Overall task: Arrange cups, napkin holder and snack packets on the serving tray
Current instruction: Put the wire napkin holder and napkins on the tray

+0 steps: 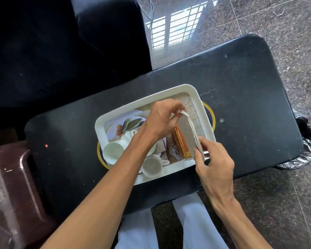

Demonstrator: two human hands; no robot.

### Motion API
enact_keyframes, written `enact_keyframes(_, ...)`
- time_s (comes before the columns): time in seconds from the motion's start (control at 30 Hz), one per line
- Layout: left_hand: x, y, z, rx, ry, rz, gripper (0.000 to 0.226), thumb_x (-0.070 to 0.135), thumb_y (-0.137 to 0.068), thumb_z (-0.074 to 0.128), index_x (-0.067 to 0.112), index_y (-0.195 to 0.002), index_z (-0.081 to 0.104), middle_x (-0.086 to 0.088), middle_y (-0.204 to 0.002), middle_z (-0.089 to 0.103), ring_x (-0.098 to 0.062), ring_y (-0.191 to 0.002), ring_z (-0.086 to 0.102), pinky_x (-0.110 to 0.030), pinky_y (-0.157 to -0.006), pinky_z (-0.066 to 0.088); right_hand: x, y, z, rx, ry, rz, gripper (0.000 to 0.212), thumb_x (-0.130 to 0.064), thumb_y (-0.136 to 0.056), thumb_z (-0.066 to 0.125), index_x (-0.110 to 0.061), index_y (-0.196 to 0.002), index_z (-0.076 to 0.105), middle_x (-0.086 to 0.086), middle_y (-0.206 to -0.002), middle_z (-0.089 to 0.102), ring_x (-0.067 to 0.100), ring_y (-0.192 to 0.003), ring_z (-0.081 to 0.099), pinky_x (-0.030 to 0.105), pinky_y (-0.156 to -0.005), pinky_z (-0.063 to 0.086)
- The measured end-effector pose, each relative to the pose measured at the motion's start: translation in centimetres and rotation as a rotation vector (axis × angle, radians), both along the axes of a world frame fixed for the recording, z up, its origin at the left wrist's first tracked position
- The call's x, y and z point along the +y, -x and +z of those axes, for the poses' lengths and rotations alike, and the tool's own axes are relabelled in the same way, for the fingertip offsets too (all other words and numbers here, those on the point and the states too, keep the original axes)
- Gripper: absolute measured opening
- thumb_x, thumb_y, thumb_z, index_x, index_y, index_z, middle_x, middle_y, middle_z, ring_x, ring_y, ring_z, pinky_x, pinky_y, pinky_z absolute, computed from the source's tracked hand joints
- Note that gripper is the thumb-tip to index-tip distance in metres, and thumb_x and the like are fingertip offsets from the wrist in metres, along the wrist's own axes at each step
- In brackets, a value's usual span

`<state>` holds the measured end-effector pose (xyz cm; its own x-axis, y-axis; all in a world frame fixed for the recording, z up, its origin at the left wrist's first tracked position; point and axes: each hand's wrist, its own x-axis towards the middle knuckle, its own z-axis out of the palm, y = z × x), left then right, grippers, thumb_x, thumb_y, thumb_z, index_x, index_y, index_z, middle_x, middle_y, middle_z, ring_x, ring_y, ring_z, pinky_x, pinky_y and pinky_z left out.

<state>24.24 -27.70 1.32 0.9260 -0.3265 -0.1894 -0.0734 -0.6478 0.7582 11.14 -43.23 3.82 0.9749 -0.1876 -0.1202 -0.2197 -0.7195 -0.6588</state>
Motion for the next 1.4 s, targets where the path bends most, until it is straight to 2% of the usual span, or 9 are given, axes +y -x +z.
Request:
enact_keyframes(0.1,0.1,-0.1,-0.6,0.034,-0.027,-0.001,0.010,0.001,-0.090,0.069,0.004,-0.097,0.076,-0.011,-0.095,0.077,-0.023,-0.087,0.071,-0.044,-0.080,0.061,0.0,-0.1,-0.1,0.009,0.000,0.000,0.036,-0.007,-0.082,0.077,-0.003,-0.117,0.067,0.007,-0.105,0.069,0.013,-0.091,0.066,0.020,-0.083,0.055)
enact_keyframes(0.3,0.0,-0.2,-1.2,0.083,-0.082,-0.062,0.012,0.003,-0.092,0.068,0.005,-0.102,0.075,-0.011,-0.101,0.075,-0.023,-0.094,0.068,-0.042,-0.083,0.060,0.1,-0.3,-0.3,0.029,-0.003,-0.009,0.035,-0.005,-0.082,0.077,-0.004,-0.115,0.068,0.008,-0.102,0.068,0.009,-0.085,0.063,-0.001,-0.082,0.044)
enact_keyframes(0.67,0.7,0.7,-0.6,0.107,-0.025,-0.010,0.032,0.012,-0.095,0.067,0.013,-0.127,0.067,-0.007,-0.125,0.072,-0.017,-0.111,0.066,-0.030,-0.095,0.054,0.1,-0.5,-0.2,0.004,0.008,-0.021,0.032,-0.003,-0.082,0.076,-0.005,-0.113,0.069,0.006,-0.099,0.067,0.006,-0.081,0.060,0.000,-0.081,0.043)
enact_keyframes(0.77,2.1,1.7,0.1,0.149,0.059,0.153,0.032,0.018,-0.096,0.066,0.022,-0.128,0.067,0.002,-0.130,0.069,-0.009,-0.114,0.063,-0.028,-0.094,0.054,0.4,-0.8,0.6,-0.021,-0.006,-0.016,0.033,-0.006,-0.082,0.076,-0.007,-0.114,0.068,0.003,-0.099,0.067,0.007,-0.083,0.060,0.002,-0.081,0.044)
enact_keyframes(0.93,6.3,5.0,1.7,0.216,0.259,0.515,0.028,0.015,-0.097,0.065,0.026,-0.122,0.069,0.009,-0.122,0.071,-0.004,-0.114,0.066,-0.015,-0.090,0.053,2.6,-2.1,1.9,-0.037,-0.024,0.081,0.033,-0.015,-0.084,0.075,-0.014,-0.116,0.067,-0.004,-0.102,0.067,0.012,-0.092,0.063,0.030,-0.082,0.055)
enact_keyframes(1.07,11.0,9.5,2.5,0.217,0.401,0.766,0.025,0.011,-0.097,0.065,0.025,-0.117,0.071,0.015,-0.116,0.073,0.004,-0.106,0.068,-0.007,-0.083,0.050,5.8,-3.0,2.0,-0.050,-0.017,0.240,0.035,-0.013,-0.084,0.074,-0.011,-0.118,0.065,0.001,-0.108,0.068,0.021,-0.096,0.064,0.038,-0.083,0.055)
enact_keyframes(1.13,13.7,12.3,2.6,0.200,0.431,0.891,0.025,0.010,-0.097,0.066,0.024,-0.116,0.072,0.012,-0.115,0.074,-0.001,-0.105,0.069,-0.010,-0.083,0.052,7.9,-3.3,2.0,-0.034,-0.029,0.330,0.036,-0.013,-0.085,0.074,-0.011,-0.119,0.064,0.004,-0.109,0.067,0.027,-0.100,0.064,0.038,-0.083,0.054)
enact_keyframes(1.27,19.2,18.3,3.2,0.168,0.439,1.123,0.027,0.009,-0.096,0.065,0.030,-0.110,0.073,0.017,-0.108,0.076,-0.003,-0.103,0.071,-0.013,-0.081,0.054,13.3,-3.3,2.1,-0.018,-0.060,0.496,0.036,-0.013,-0.085,0.072,-0.015,-0.120,0.063,0.003,-0.107,0.065,0.026,-0.088,0.064,0.017,-0.078,0.045)
enact_keyframes(1.4,24.3,24.3,3.8,0.148,0.431,1.337,0.030,0.007,-0.096,0.063,0.035,-0.103,0.074,0.017,-0.105,0.076,-0.005,-0.099,0.072,-0.016,-0.077,0.055,20.3,-2.7,2.6,-0.021,-0.084,0.653,0.041,-0.011,-0.082,0.072,-0.012,-0.122,0.062,-0.001,-0.108,0.058,0.026,-0.089,0.063,0.029,-0.076,0.051)
